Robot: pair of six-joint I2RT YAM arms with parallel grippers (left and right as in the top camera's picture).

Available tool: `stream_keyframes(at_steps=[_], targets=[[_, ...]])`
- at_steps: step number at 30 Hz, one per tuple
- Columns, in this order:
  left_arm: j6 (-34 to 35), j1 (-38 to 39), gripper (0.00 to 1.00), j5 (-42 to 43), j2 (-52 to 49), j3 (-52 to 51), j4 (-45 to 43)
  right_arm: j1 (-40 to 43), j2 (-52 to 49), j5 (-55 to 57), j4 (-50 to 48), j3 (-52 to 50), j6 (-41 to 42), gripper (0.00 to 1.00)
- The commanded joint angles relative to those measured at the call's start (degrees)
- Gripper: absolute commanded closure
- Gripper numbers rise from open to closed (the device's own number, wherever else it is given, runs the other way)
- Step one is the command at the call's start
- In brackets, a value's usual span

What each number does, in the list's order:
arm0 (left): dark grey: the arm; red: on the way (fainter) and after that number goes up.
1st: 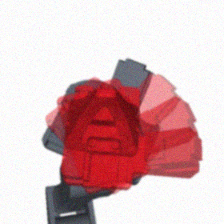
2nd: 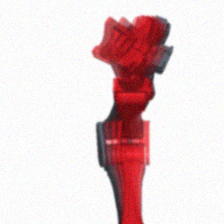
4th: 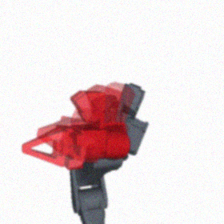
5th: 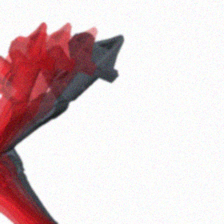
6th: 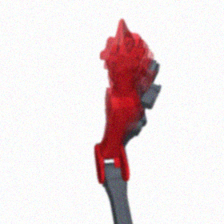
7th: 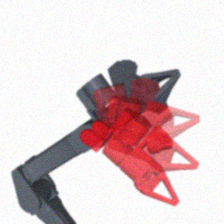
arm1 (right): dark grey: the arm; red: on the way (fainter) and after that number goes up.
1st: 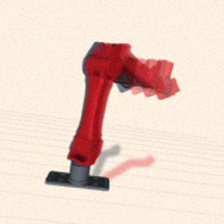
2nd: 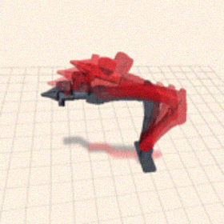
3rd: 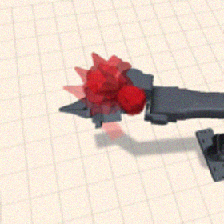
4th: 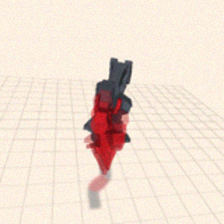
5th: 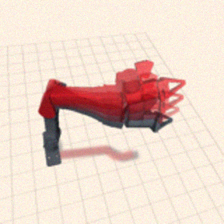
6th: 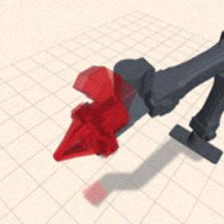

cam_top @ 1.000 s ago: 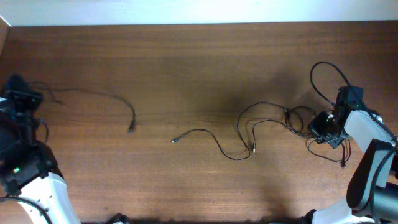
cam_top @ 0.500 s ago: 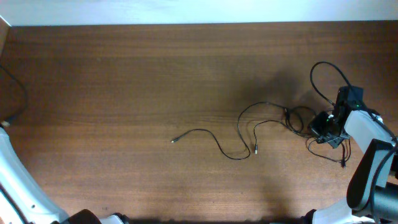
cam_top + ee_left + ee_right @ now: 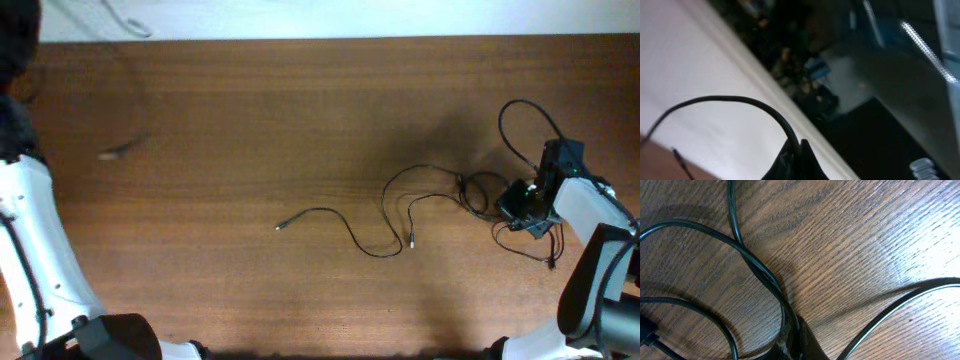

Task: Untangle cables
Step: 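Drag a black cable to the far left with the left gripper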

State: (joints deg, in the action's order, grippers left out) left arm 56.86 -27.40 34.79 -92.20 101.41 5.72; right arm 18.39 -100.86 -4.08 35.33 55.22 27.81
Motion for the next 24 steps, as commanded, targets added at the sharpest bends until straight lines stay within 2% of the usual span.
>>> stream_keyframes(at_steps=[1,4,7,8,9,11,14,18,22,23,24], targets=[[2.67,2.34,1.0,0.76,0.02,1.73,-0.85,0.33,-2.03,1.51,-0.22,-1.75,-0.39,0.96],[-1.03,1.79,1.0,-1.9,0.04,2.01,1.53,0.33,-2.03,1.49,-0.17,-1.77,-0.39,0.96],[-10.4,-0.24,1.0,-12.46,0.04,1.99,16.33,0.33,-2.03,1.29,-0.17,-1.79,-0.39,0.96],[-16.31,-1.68,1.0,-17.27,0.04,1.99,19.71,0.33,-2.03,1.29,-0.17,-1.79,-0.39,0.96],[-18.01,-2.67,1.0,-17.27,0.04,1.99,19.71,0.33,-2.03,1.29,-0.2,-1.79,-0.39,0.96],[-20.63,-4.87,1.0,-18.14,0.07,1.99,20.09,0.33,-2.03,1.29,-0.2,-1.79,-0.39,0.96],[-25.24,-9.03,1.0,-25.42,0.07,1.99,27.21,0.33,-2.03,1.29,-0.2,-1.79,-0.39,0.96],[-25.22,-9.57,1.0,-41.68,0.04,1.79,39.71,0.33,-2.03,1.29,-0.2,-1.79,-0.39,0.96],[-25.22,-9.35,1.0,-40.96,-1.84,1.75,44.02,0.33,-2.03,1.29,-0.2,-1.79,-0.37,0.96],[-25.22,-9.35,1.0,-38.56,-3.08,1.75,44.59,0.33,-2.03,1.29,-0.2,-1.79,-0.37,0.96],[-25.22,-9.35,1.0,-32.17,-5.57,1.75,44.52,0.33,-2.05,1.29,-0.17,-1.79,-0.37,0.96]])
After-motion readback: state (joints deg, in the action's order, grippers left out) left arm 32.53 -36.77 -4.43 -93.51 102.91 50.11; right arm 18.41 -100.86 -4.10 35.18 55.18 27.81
